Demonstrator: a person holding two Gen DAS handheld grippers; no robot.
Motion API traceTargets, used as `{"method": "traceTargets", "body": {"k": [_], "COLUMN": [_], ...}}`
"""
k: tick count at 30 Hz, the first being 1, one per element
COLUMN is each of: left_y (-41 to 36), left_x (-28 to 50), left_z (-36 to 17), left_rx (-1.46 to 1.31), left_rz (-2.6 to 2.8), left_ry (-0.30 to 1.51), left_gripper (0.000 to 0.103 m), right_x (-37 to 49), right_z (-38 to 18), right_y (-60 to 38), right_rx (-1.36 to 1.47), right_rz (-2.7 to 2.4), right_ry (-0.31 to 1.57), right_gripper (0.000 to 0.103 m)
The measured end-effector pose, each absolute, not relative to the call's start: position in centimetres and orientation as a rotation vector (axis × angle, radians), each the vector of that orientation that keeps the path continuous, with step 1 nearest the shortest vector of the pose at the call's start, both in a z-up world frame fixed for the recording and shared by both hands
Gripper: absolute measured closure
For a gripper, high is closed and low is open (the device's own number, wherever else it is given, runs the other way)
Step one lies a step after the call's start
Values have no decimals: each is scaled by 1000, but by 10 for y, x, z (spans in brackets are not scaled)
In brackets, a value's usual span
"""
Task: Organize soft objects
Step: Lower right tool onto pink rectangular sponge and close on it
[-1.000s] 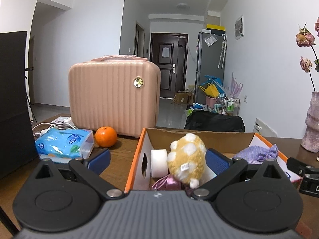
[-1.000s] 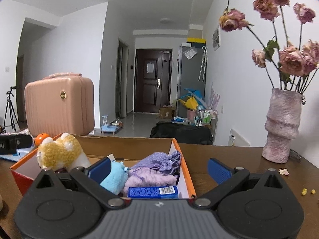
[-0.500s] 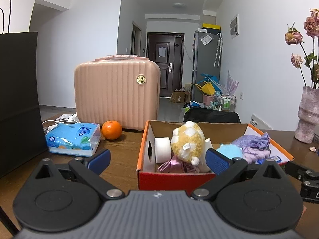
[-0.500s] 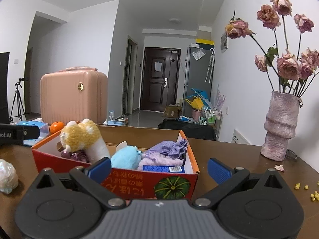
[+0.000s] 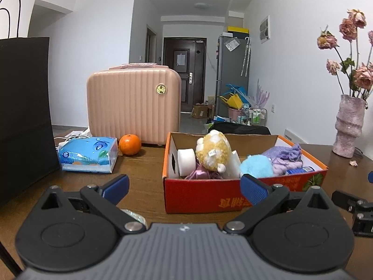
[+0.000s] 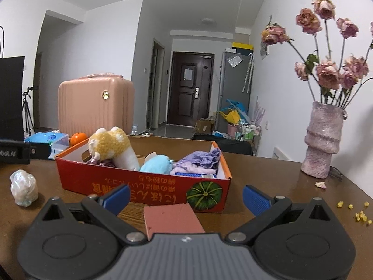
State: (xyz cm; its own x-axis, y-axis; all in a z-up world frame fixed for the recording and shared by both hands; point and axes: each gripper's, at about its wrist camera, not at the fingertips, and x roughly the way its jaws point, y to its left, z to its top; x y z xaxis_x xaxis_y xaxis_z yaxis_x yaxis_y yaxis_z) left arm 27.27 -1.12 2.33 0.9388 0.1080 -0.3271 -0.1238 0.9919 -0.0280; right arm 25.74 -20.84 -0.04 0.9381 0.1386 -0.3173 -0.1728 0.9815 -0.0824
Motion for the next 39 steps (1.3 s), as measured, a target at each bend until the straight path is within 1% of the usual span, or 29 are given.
{"method": "traceTargets", "body": {"k": [17,25,39], "left_y": [-9,-10,-4], "left_x": [240,238,242], "left_z": [14,11,10], "left_rx": [-47,-46,-65], "left_rz": [92,64,62], "left_ry": [360,374,404], "left_gripper": [0,0,0], "right_x": [236,238,265], "right_z": [1,-4,-25], "right_y": [-222,-216,-202], "right_rx": [-73,-96,-146], "right_rz": [159,166,165], "right_ry": [325,341,451], "right_gripper": [0,0,0]}}
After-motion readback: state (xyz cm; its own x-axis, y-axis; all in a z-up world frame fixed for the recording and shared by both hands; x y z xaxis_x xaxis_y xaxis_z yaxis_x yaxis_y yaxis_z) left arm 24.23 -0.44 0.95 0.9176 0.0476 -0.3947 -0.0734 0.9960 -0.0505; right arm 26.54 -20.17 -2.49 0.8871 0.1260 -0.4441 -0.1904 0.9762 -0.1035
